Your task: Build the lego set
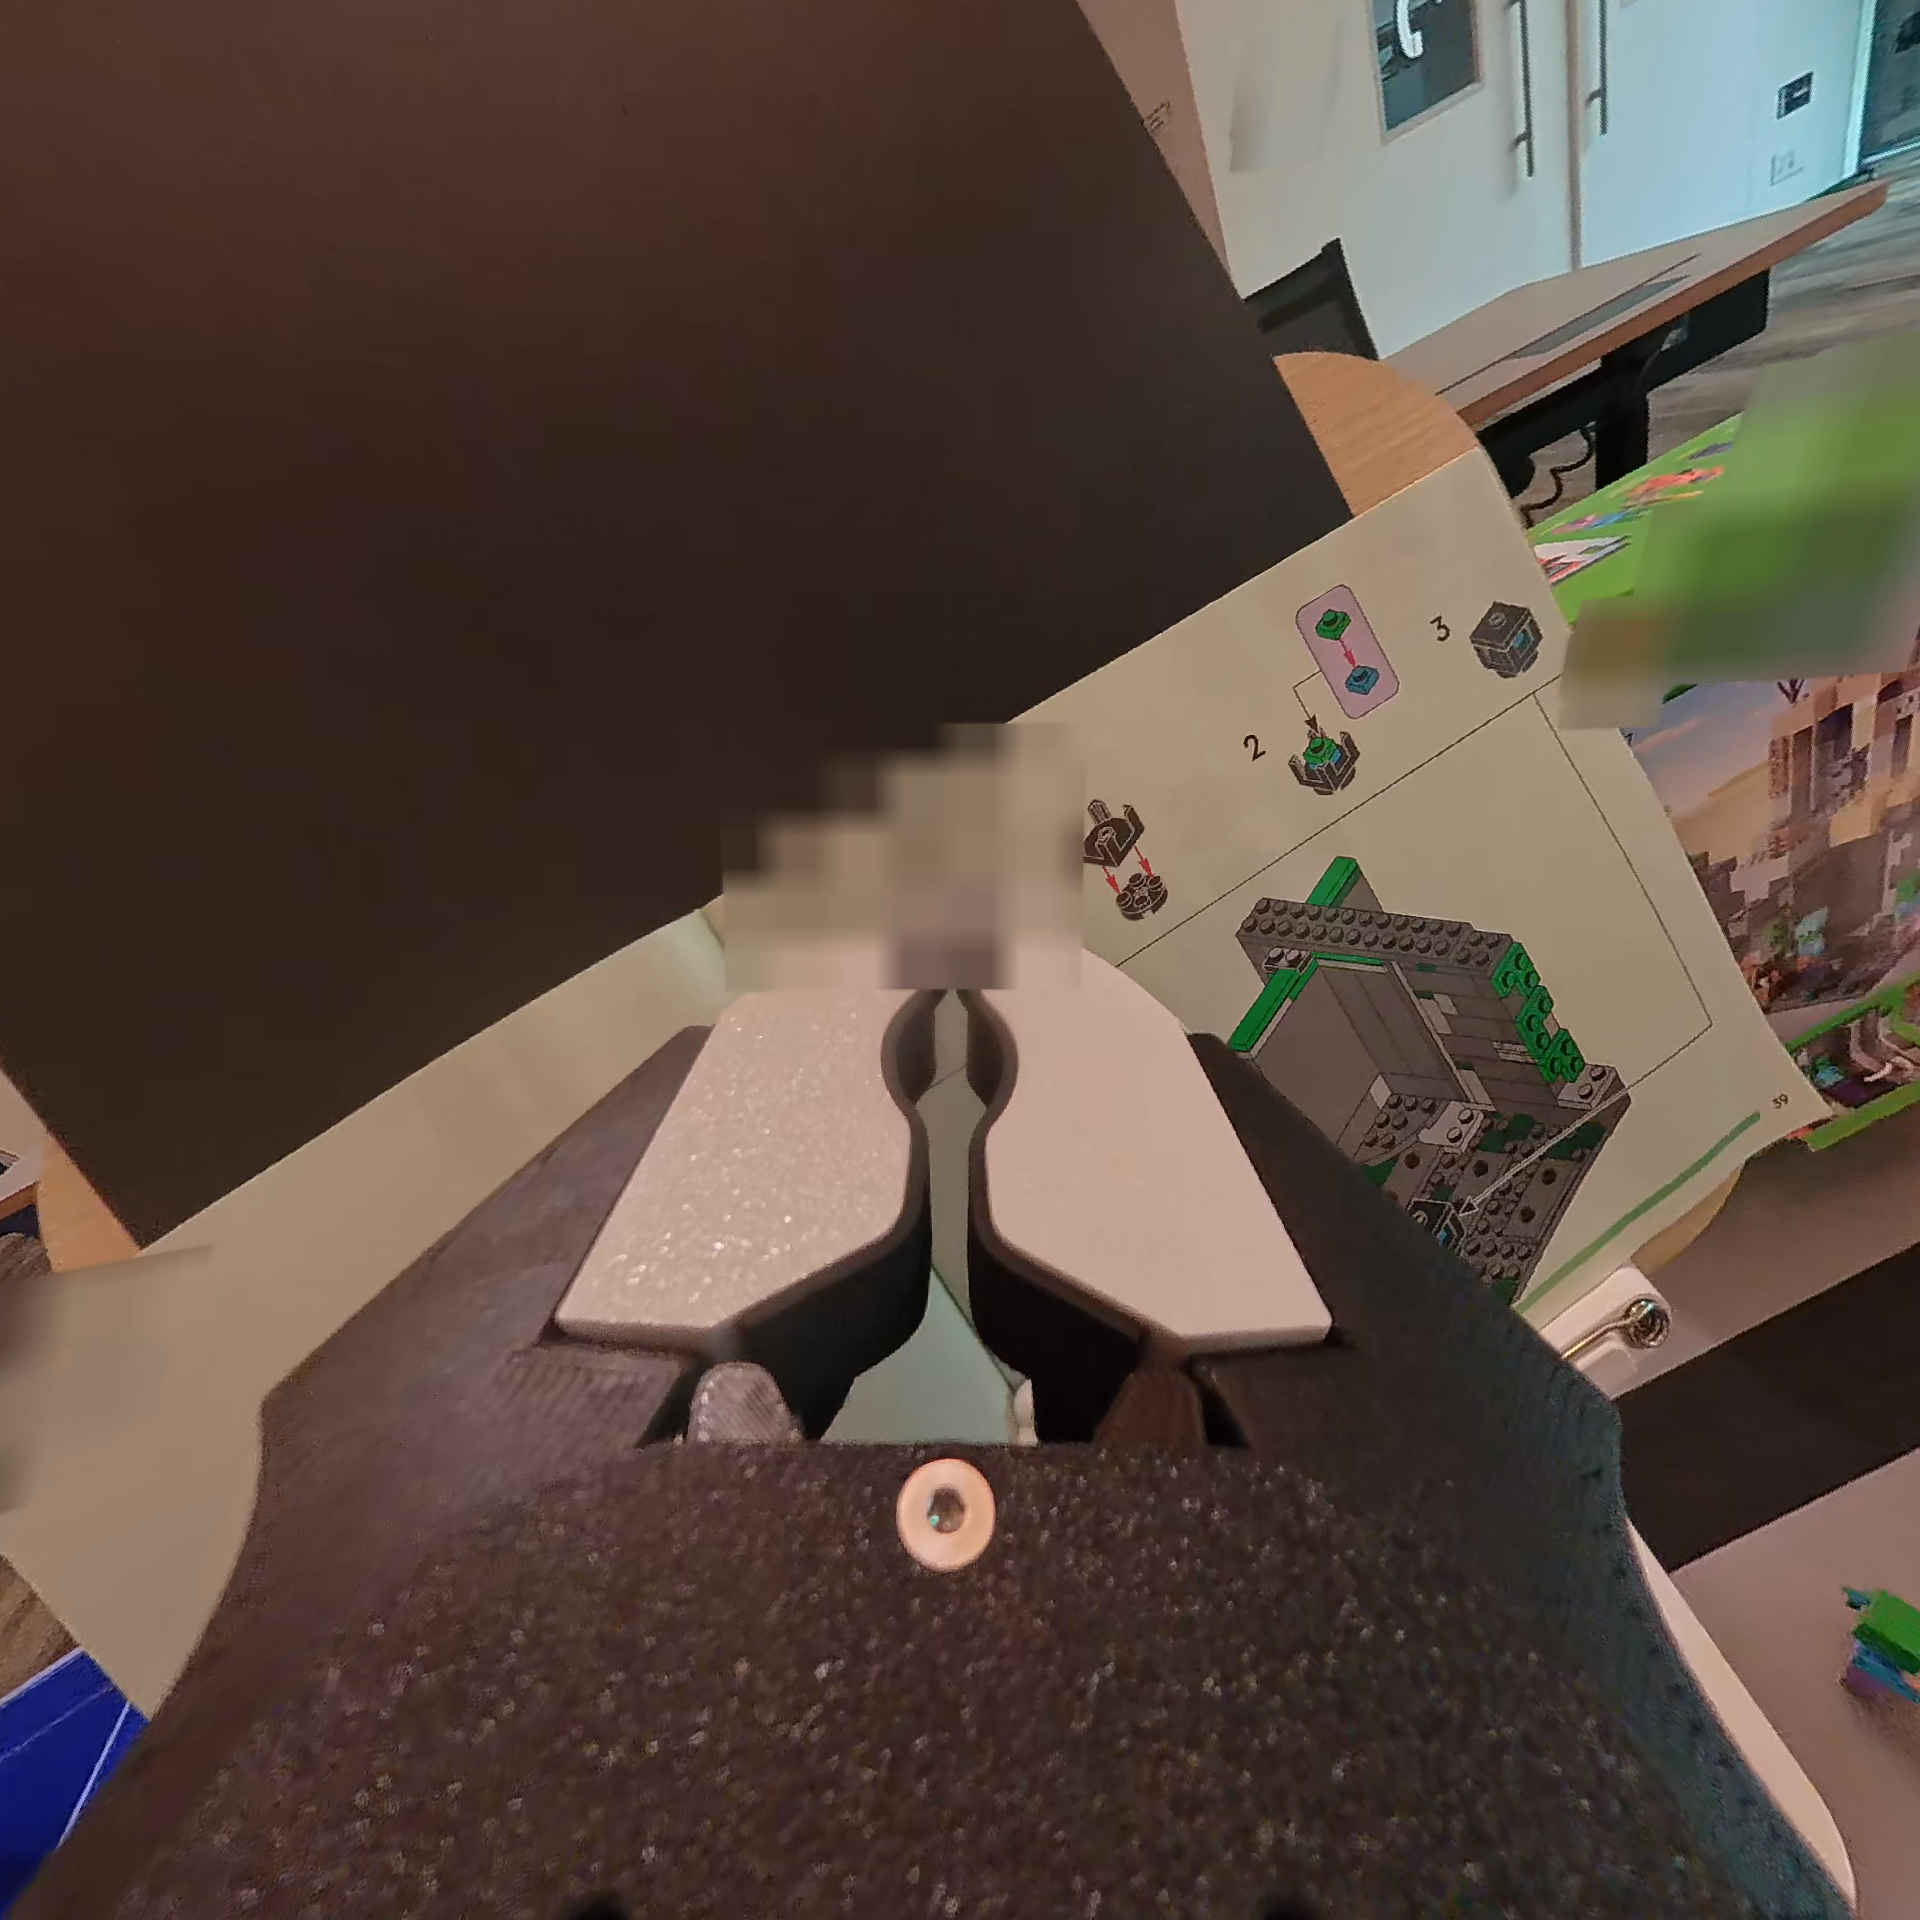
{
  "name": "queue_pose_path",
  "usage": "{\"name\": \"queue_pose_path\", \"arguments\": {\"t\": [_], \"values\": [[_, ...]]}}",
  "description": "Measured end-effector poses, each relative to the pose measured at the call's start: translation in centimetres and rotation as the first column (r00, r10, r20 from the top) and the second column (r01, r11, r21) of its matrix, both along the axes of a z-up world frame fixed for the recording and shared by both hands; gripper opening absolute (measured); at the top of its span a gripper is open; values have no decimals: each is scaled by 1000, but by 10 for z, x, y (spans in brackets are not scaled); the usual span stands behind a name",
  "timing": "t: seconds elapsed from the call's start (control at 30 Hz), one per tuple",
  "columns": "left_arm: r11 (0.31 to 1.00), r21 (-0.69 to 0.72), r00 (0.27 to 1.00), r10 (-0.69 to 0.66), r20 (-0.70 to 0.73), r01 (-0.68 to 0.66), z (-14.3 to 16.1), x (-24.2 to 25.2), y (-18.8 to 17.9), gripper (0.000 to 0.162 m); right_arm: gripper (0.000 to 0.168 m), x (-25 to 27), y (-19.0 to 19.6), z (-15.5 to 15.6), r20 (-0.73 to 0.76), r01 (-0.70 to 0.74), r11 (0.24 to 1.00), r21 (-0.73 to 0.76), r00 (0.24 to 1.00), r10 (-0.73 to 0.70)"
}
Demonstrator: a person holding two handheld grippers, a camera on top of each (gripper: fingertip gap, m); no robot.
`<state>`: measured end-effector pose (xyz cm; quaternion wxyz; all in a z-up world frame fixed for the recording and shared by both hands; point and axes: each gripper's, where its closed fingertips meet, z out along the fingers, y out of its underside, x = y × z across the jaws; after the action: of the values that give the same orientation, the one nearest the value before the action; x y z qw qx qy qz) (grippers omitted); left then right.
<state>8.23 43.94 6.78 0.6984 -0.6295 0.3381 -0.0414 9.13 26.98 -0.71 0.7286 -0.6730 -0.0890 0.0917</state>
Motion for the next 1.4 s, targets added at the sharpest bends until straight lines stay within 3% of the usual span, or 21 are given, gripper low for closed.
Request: {"name": "queue_pose_path", "arguments": {"t": [0.67, 1.07, 1.4], "values": [[999, -25, 999, -39, 15, 40, -4, 11, -14, 0, 0, 8, 0, 0, 12, 25, 1000, 5, 1000, -25], [990, -132, 996, -41, 77, 51, -58, -36, -65, 0, 0, -7, 1, -3, 27, -3, 1000, 3, 1000, 3], [977, -213, 999, 11, 47, 0, -127, -149, -127, 0, 0, -38, -3, -11, 112, -55, 998, -20, 992, 57]]}}
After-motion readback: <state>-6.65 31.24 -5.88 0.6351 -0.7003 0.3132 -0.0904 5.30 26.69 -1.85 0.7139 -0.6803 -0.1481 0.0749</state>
